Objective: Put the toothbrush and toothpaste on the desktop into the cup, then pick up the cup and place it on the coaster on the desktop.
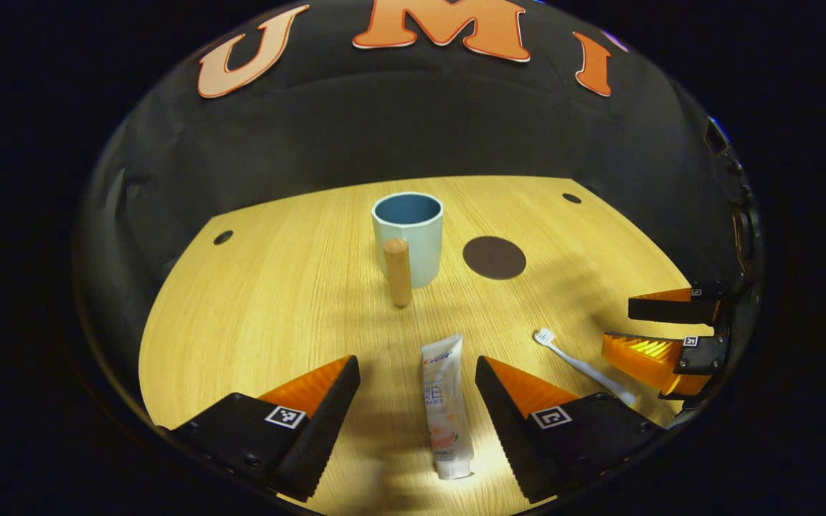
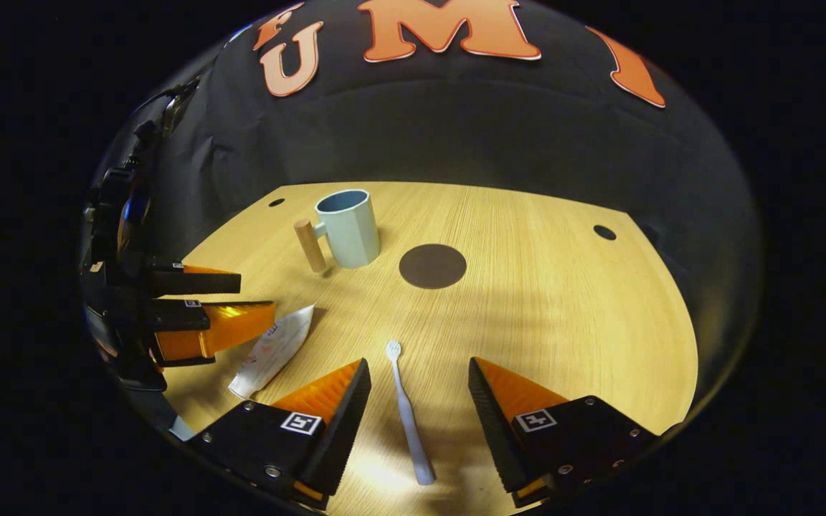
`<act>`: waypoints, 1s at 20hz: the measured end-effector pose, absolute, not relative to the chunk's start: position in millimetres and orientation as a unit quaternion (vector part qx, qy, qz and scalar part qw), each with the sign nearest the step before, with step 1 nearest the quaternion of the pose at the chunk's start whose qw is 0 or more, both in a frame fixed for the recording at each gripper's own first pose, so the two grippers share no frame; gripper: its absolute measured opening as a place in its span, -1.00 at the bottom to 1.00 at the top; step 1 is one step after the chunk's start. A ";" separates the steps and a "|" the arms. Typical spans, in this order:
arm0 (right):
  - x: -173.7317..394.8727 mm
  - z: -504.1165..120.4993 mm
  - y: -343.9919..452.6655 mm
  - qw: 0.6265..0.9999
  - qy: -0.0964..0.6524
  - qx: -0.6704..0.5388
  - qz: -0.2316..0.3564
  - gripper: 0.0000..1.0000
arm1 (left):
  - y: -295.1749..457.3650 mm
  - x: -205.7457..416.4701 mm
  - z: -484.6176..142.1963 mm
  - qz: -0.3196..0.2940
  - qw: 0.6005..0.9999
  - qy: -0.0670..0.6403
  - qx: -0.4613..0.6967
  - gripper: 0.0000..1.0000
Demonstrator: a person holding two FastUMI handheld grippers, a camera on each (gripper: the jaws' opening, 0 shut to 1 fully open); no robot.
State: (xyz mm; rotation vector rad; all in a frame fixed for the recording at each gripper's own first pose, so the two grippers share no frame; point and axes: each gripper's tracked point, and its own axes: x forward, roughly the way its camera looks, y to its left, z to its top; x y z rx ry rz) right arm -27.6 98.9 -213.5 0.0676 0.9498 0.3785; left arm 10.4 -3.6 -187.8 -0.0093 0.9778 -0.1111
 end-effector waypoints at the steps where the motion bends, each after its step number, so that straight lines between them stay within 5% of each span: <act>1: -30.4 -217.3 102.7 0.865 0.463 0.036 0.191 0.60 | -4.3 9.0 -189.6 -0.056 0.875 0.481 -0.002 0.95; 9: -46.5 -239.3 113.5 0.812 0.531 -0.012 0.241 0.18 | -5.8 6.9 -192.4 -0.067 0.822 0.566 0.012 0.92; 10: -47.4 -243.4 114.5 0.806 0.538 -0.018 0.245 0.28 | -4.9 7.8 -191.9 -0.065 0.816 0.574 0.017 1.00; 11: -46.3 -247.3 114.2 0.801 0.547 -0.020 0.241 0.27 | -7.8 5.0 -192.9 -0.066 0.811 0.581 0.019 0.77; 14: -46.7 -257.7 115.0 0.792 0.563 -0.028 0.235 0.24 | -14.8 -0.7 -197.5 -0.069 0.799 0.598 0.017 0.72; 20: -43.2 -261.1 122.5 0.787 0.575 -0.013 0.223 -0.42 | -20.1 -3.9 -197.9 -0.062 0.787 0.614 0.016 0.29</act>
